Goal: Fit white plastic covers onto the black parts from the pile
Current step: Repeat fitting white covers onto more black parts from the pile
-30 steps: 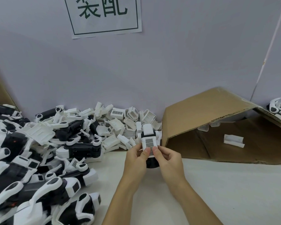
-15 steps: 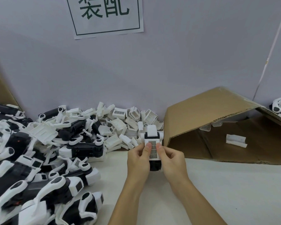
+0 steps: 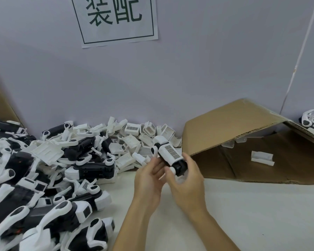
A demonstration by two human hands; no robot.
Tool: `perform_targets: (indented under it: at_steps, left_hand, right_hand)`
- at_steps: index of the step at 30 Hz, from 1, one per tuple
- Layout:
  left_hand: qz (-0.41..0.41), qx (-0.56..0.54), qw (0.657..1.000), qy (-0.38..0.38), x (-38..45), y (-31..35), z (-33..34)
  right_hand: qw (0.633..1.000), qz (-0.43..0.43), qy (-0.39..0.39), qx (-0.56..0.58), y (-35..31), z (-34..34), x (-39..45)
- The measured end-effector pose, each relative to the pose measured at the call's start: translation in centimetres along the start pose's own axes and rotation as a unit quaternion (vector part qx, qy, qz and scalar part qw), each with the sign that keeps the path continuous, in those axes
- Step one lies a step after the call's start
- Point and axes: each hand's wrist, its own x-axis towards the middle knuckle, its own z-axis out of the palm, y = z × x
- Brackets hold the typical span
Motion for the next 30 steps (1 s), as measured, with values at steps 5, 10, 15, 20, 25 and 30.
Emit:
perform_targets:
  at_steps: [5,10,15,20,25,30]
  left_hand:
    - [0.146,0.152,0.958,0.196,0.2,-0.2,-1.2]
    - [0.144,0.181,0.969,0.084,0.3,-0.1,-1.3]
    - [0.168,0.16,0.97,0.074,0.2,0.1,-1.6]
    - [0.198,0.179,0.96,0.082,0.3,0.3,-1.7]
    - [0.216,0.161,0.955,0.123,0.3,-0.1,-1.4]
    - [0.271,0.124,0.934,0.198,0.3,-0.4,-1.2]
  right_hand:
    - [0.995,0.033,0.041,0.081,-0.2,-0.8,0.6]
    - [0.982,0.093,-0.041,0.157,-0.3,-0.9,0.9]
    - [0.971,0.094,-0.14,0.17,-0.6,-1.5,0.8]
    - [0.956,0.12,-0.266,0.042,-0.7,-3.1,1.7]
    - [0.945,0.115,-0.306,-0.025,-1.9,-4.3,2.1]
    - [0.906,0.321,-0.21,0.18,-3.5,-2.7,2.3]
